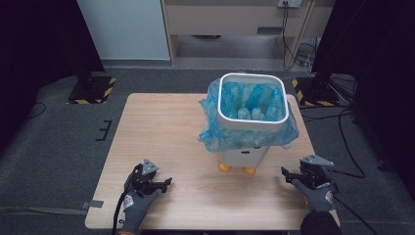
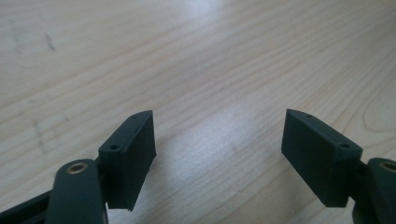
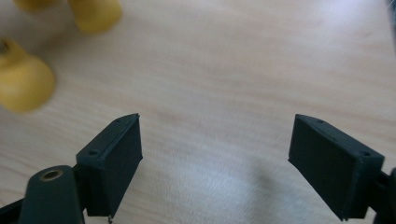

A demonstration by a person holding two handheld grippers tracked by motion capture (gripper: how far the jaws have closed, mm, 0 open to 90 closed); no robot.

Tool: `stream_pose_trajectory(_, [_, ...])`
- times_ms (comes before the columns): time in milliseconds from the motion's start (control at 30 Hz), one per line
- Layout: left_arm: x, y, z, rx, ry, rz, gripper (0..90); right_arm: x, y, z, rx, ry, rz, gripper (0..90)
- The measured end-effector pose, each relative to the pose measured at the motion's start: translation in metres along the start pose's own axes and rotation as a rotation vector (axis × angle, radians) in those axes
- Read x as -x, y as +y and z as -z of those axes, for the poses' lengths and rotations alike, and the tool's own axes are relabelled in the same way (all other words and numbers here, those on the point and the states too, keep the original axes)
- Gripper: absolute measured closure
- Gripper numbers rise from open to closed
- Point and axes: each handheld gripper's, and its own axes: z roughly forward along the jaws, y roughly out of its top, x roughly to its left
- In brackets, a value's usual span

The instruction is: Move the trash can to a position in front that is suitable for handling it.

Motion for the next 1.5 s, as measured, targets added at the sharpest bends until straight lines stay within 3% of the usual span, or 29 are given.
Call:
stream_pose_trajectory(167, [0.001, 0.011, 0.017, 0.108, 0.019, 0.029, 26.7, -0.008, 0.01, 0.014, 0.047, -0.011, 0.048, 15.7])
stream_pose_trajectory(367, [0.003, 0.018, 0.033, 0.167, 0.03, 0.043, 26.8, -0.014, 0.018, 0.024, 0.055, -0.027, 0.069, 15.7])
stream_pose_trajectory(433, [0.003, 0.02, 0.037, 0.195, 0.024, 0.064, 26.7, -0.015, 0.02, 0.029, 0.073, -0.015, 0.063, 15.9])
stream_pose_trajectory(500, [0.003, 0.021, 0.04, 0.203, 0.02, 0.066, 26.9, -0.016, 0.021, 0.033, 0.088, -0.012, 0.071, 16.0])
stream_pose_trajectory(700, [0.004, 0.029, 0.054, 0.292, 0.008, 0.085, 27.8, -0.017, 0.024, 0.042, 0.123, 0.0, 0.073, 16.0])
stream_pose_trajectory(1067, [0.009, 0.043, 0.062, 0.361, -0.013, 0.092, 30.1, -0.018, 0.03, 0.047, 0.158, 0.007, 0.068, 15.5])
stream_pose_trajectory(1500, [0.016, 0.06, 0.057, 0.396, -0.039, 0.076, 33.2, -0.019, 0.038, 0.048, 0.178, 0.011, 0.085, 15.6])
